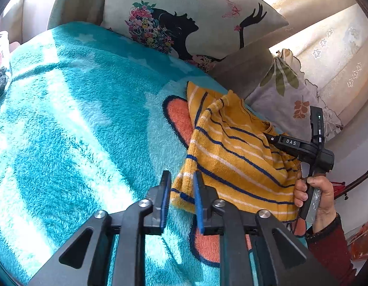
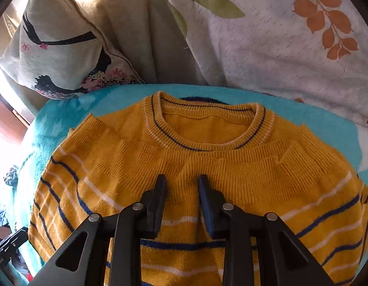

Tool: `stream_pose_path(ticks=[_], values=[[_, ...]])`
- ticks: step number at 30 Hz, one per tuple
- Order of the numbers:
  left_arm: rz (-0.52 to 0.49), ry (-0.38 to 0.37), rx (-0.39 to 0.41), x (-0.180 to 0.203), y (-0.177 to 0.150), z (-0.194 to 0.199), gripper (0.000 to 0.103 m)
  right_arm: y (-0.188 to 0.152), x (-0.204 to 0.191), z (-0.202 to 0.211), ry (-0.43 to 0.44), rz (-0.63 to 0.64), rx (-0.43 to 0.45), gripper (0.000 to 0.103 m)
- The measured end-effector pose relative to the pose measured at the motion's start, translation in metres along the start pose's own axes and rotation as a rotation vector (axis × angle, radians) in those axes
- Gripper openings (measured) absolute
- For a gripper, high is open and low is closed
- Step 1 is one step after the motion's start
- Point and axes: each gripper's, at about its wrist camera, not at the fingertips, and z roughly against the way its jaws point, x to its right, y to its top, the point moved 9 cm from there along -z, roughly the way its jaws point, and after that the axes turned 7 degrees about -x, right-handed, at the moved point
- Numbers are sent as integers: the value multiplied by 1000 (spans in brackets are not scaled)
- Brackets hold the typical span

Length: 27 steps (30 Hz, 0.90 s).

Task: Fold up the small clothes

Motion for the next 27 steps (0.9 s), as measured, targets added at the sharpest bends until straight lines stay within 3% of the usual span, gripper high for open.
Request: stream_pose_path(ticks=[3,5,7,9,10,11,12,14,17,19,22,24,27], values=[[13,-10,12,-2,3,-2,34,0,-18,30,14,21,73,31],[19,-24,0,1,3,-10,37,-2,-39,43,65,47,97,37],[27,-55,-14,8,1,-20,42,-7,-73,45,145,100,74,46],[28,-82,-44,17,-6,-32,42,-13,-105,37,224,146,19,49],[27,-93,-61,22,-12,-35,38,-16,-118,31,247,159,-6,50],[28,-97,-69,25,-18,-39,18,-19,-129,23,254,172,-31,51],[31,-100,-82,27,-24,-42,6,-21,-140,13,248,185,-52,54],[51,-112,-74,28,-31,-42,6,-23,-156,-5,231,204,-82,55],[49,-66,-61,26,-33,-34,6,-31,-173,-30,203,213,-122,56],[46,-21,-45,21,-34,-24,7,-33,-180,-37,165,235,-103,67],[59,-1,-13,12,-38,-1,17,-38,-190,-43,99,282,-82,75],[69,30,25,4,-41,17,34,-41,-190,-45,47,317,-71,75],[49,149,74,-8,-43,39,41,-43,-195,-47,26,333,-52,82]])
